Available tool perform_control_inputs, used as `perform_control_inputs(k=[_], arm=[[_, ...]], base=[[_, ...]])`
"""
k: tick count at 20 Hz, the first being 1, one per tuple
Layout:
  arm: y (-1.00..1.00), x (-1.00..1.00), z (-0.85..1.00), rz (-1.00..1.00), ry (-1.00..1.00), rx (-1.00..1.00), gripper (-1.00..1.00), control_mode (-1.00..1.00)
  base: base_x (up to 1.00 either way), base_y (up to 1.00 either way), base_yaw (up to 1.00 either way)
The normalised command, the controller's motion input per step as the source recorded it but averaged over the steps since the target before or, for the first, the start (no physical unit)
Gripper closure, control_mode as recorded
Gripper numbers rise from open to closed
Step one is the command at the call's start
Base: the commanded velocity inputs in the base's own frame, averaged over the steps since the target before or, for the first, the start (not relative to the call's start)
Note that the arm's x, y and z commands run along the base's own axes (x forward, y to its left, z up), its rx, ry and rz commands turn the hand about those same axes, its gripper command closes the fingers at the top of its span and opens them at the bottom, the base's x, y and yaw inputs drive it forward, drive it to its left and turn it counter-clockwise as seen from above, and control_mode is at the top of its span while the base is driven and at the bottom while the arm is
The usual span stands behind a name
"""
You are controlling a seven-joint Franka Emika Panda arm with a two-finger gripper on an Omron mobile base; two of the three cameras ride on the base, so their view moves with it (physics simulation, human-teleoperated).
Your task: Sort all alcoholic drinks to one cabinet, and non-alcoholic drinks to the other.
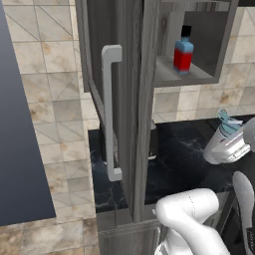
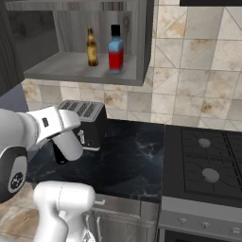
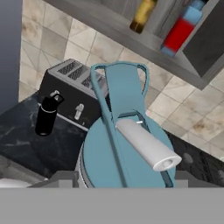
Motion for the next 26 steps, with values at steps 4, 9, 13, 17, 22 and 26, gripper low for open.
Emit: perform_control_inputs(k=[4, 9, 13, 17, 22, 26], arm=[[-0.13, -0.29, 0.29, 0.01, -0.03, 0.05, 1.00, -1.00], [-0.07, -0.21, 0.41, 0.00, 0.01, 0.09, 1.00, -1.00], [-0.02, -0.10, 0.46, 0.00, 0.08, 0.11, 1.00, -1.00], [0.00, -0.01, 0.38, 0.00, 0.11, 0.10, 1.00, -1.00], [0.00, 0.00, 0.10, 0.00, 0.04, 0.05, 1.00, -1.00], [0.00, 0.00, 0.00, 0.00, 0.00, 0.01, 1.00, -1.00]], base=[[0.00, 0.00, 0.00], [0.00, 0.00, 0.00], [0.00, 0.00, 0.00], [0.00, 0.00, 0.00], [0.00, 0.00, 0.00], [0.00, 0.00, 0.00]])
